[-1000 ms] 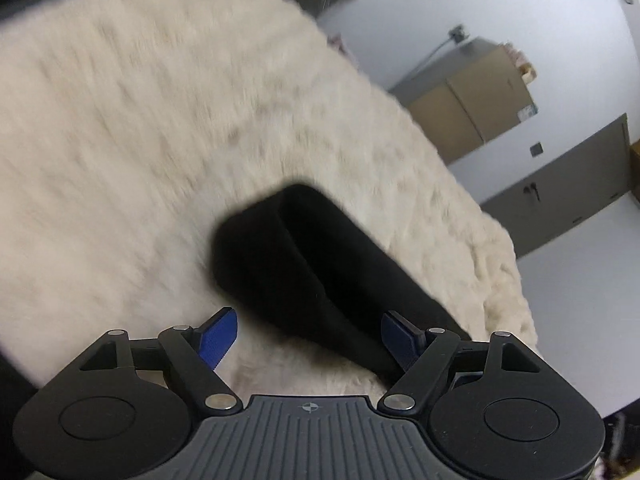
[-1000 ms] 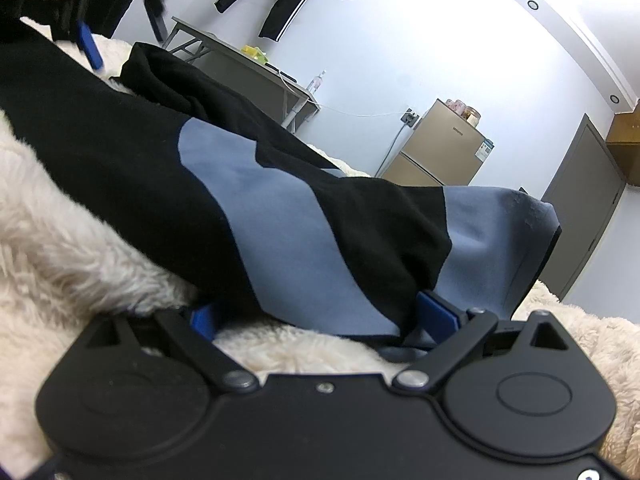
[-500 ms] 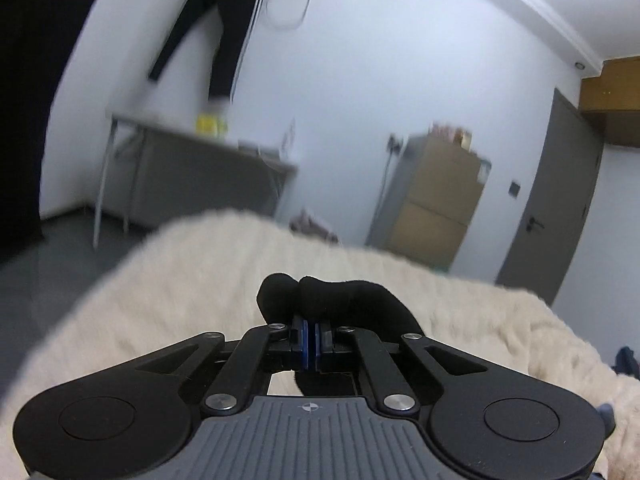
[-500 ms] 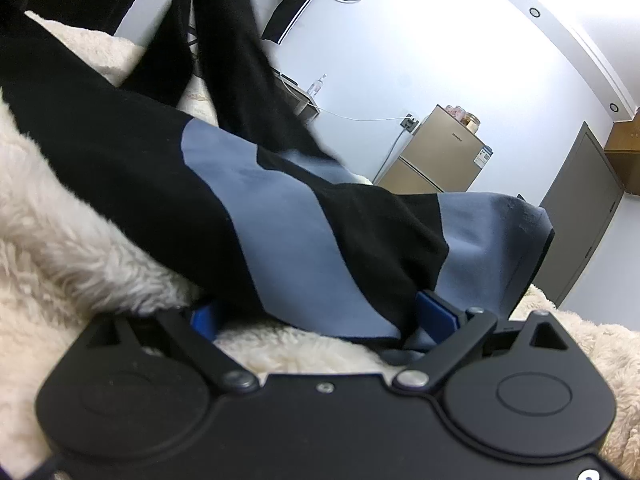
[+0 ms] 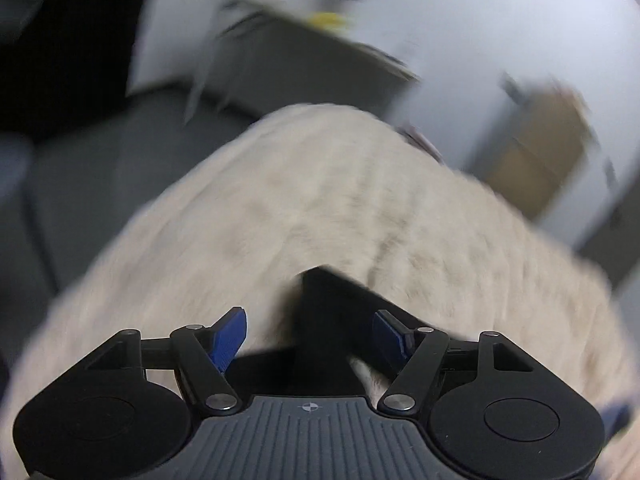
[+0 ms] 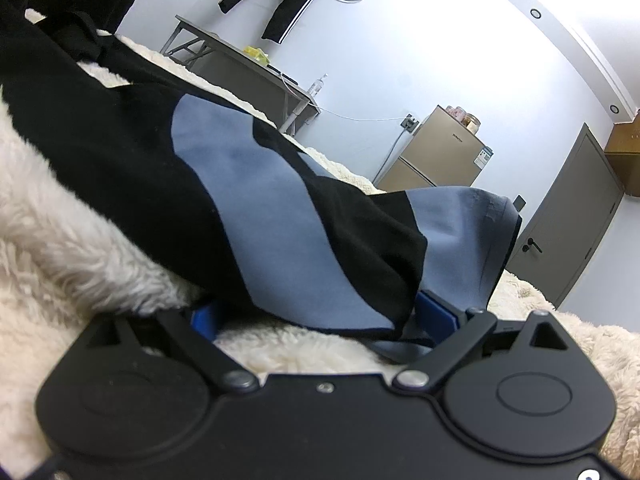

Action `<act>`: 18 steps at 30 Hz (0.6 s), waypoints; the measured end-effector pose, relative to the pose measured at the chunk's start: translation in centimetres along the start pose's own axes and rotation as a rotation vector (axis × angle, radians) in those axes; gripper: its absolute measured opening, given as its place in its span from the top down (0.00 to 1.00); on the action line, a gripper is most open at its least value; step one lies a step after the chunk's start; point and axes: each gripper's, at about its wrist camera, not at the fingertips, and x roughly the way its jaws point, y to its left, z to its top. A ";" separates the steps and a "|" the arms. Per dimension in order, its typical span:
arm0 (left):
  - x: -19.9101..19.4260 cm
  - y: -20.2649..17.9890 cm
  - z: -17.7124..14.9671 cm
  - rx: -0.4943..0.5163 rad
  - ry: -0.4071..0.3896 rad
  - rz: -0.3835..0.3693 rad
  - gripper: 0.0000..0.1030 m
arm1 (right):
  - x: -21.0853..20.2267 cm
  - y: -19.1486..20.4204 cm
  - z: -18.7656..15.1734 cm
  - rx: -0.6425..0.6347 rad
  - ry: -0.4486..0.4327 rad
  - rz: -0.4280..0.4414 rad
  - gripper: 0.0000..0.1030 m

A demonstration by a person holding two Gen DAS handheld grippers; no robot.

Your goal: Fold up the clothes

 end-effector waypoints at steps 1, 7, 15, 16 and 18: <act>-0.5 0.5 0.0 -0.021 -0.008 -0.010 0.37 | 0.0 0.0 0.0 -0.001 0.000 0.000 0.07; -3.7 3.2 -1.0 -0.083 -0.041 -0.048 0.21 | 0.0 0.3 0.2 -0.013 0.004 -0.001 0.07; -1.9 5.2 -6.0 -0.079 0.090 0.051 0.22 | 0.3 0.4 0.7 -0.038 0.020 -0.002 0.06; -1.9 5.1 -6.0 -0.066 0.081 0.031 0.28 | 0.4 0.4 0.8 -0.040 0.021 -0.004 0.06; -1.8 5.2 -5.8 -0.054 0.069 0.002 0.68 | 0.4 0.5 0.8 -0.045 0.024 -0.005 0.06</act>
